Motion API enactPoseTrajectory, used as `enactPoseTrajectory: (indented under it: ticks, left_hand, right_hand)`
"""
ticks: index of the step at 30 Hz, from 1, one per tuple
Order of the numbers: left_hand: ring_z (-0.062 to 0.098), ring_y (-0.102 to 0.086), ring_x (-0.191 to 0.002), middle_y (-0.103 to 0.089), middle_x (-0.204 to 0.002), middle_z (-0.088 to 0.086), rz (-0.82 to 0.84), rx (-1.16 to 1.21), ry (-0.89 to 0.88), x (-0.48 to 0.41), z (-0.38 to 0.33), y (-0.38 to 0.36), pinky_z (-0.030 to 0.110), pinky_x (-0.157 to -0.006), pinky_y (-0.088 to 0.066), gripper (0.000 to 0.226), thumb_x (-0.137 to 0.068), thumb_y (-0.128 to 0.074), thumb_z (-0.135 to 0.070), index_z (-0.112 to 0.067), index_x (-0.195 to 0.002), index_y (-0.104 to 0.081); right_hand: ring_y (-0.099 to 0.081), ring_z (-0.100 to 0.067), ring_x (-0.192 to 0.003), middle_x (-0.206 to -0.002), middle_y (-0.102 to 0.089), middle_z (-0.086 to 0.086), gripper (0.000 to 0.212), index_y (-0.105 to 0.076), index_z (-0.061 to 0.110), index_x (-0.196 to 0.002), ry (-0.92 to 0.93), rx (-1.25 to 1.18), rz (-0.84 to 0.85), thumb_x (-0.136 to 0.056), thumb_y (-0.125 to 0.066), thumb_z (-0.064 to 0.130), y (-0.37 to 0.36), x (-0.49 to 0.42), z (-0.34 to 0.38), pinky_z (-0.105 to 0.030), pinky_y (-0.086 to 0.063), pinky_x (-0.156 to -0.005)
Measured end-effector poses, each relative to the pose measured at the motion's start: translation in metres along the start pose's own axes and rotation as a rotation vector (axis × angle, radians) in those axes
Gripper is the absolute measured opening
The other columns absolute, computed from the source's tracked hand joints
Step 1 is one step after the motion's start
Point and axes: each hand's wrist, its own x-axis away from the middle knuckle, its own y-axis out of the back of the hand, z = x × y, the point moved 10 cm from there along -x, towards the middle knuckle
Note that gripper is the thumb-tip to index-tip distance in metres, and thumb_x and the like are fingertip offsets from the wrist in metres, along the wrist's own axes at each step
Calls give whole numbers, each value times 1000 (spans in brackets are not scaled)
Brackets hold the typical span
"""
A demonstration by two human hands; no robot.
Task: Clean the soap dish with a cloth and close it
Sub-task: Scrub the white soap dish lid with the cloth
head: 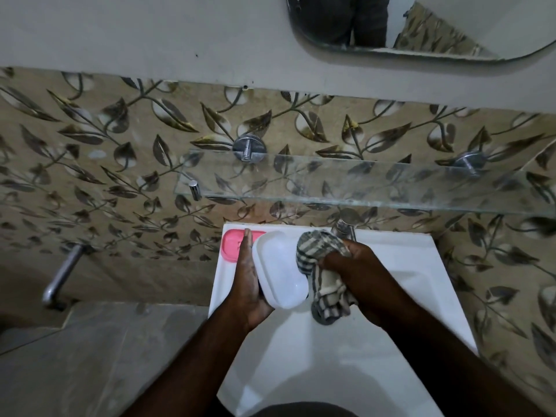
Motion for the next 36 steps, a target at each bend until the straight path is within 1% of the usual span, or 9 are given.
enactPoseTrajectory:
  ticks: [4, 7, 10, 15, 18, 21, 25, 33, 36]
  left_hand:
    - [40, -47, -130, -54, -138, 18, 9, -6, 5, 0, 6, 0, 59, -111, -30, 94, -62, -63, -77, -13, -131, -59]
    - [38, -55, -121, -56, -136, 18, -31, -31, 4, -2, 8, 3, 53, -104, -42, 86, -66, -62, -70, -11, -130, -60]
    - [32, -66, -98, -68, -117, 16, -14, -88, 2, -2, 8, -2, 42, -87, -51, 70, -78, -52, -65, -11, -120, -66]
    - [26, -69, -78, -72, -85, 13, 34, -186, 27, -1, 16, -22, 37, -79, -51, 62, -81, -50, -67, -10, -91, -70]
    - [26, -67, -74, -66, -82, 13, 0, -195, 29, -4, 13, -16, 33, -71, -53, 62, -77, -53, -72, -12, -84, -67]
    - [20, -68, -62, -69, -70, 7, -37, -204, 21, -4, 9, -15, 27, -57, -54, 55, -84, -49, -68, -17, -75, -66]
    - [16, -68, -66, -68, -70, 1, -34, -139, -14, -9, 8, -19, 22, -56, -54, 47, -85, -51, -64, -22, -71, -67]
    - [28, -70, -79, -72, -81, 8, -193, -276, -183, -3, -5, -3, 33, -67, -54, 68, -63, -62, -76, -17, -95, -72]
    - [35, -70, -93, -75, -93, 15, -224, -379, -229, -1, -13, -4, 50, -92, -53, 93, -44, -63, -87, -15, -102, -74]
  right_hand:
    - [-65, -19, -53, -78, -69, -15, 19, -61, -3, -101, -82, -253, 44, -88, -47, -7, 1, 11, 1, -21, -49, -44]
    - [-67, -26, -74, -93, -69, -21, 27, -61, -1, -108, -41, -248, 31, -84, -52, -8, 4, 16, 2, -30, -55, -60]
    - [-67, -24, -82, -96, -72, -16, 31, -68, 12, -101, 102, 17, -8, -76, -62, -4, 6, 18, 14, -38, -54, -73]
    - [-61, -16, -108, -115, -61, 5, 48, -63, 15, -123, 362, 636, 68, -76, -60, 1, -44, 25, 11, -16, -42, -94]
    - [-58, -26, -113, -134, -53, -5, 55, -53, 14, -133, 479, 785, 196, -80, -53, 0, -67, 27, -1, -33, -46, -100]
    - [-59, -35, -99, -133, -57, -14, 64, -56, 10, -132, 641, 1061, 120, -69, -50, -1, -69, 21, 14, -46, -54, -85]
    - [-60, -30, -80, -127, -62, -10, 55, -52, 11, -129, 729, 1402, -37, -75, -52, 17, -75, 12, 28, -38, -50, -59]
    - [-61, -33, -70, -88, -62, -9, 31, -55, 11, -112, 642, 1067, 50, -84, -48, 22, -76, 20, 28, -39, -50, -58]
    - [-57, -24, -70, -74, -59, 0, 5, -48, 23, -86, 332, 891, 143, -87, -49, 18, -62, 12, -1, -37, -45, -64]
